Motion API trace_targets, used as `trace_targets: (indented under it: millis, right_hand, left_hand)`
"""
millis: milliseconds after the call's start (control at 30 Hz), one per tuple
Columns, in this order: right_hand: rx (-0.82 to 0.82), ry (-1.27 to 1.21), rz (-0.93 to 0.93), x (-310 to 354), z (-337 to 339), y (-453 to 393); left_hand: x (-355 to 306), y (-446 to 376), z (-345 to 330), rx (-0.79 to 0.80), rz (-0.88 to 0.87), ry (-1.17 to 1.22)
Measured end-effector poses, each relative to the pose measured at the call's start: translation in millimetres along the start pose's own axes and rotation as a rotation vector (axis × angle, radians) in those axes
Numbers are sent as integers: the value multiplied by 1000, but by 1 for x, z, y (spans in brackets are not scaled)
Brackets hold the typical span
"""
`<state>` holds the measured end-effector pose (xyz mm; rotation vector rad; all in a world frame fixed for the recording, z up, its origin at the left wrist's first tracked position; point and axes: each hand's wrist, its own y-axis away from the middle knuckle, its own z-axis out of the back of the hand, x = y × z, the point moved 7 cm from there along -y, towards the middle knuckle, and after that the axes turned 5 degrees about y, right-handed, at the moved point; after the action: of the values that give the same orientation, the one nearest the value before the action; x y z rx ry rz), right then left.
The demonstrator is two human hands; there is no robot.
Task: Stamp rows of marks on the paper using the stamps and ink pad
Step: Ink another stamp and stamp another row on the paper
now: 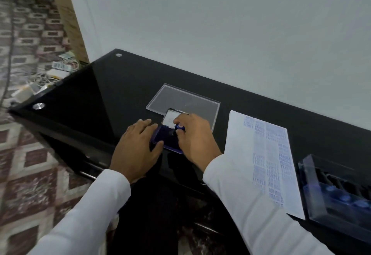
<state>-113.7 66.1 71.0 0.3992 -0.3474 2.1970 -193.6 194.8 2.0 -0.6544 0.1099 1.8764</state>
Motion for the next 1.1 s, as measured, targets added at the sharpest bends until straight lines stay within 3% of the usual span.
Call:
trace_targets:
  millis: [233, 1100]
  right_hand:
    - [60, 70, 39, 7, -10, -7]
    - [77, 175, 125, 14, -15, -16]
  left_hand:
    - [19, -4, -16, 63, -13, -1]
    - [27, 0, -27, 17, -42, -91]
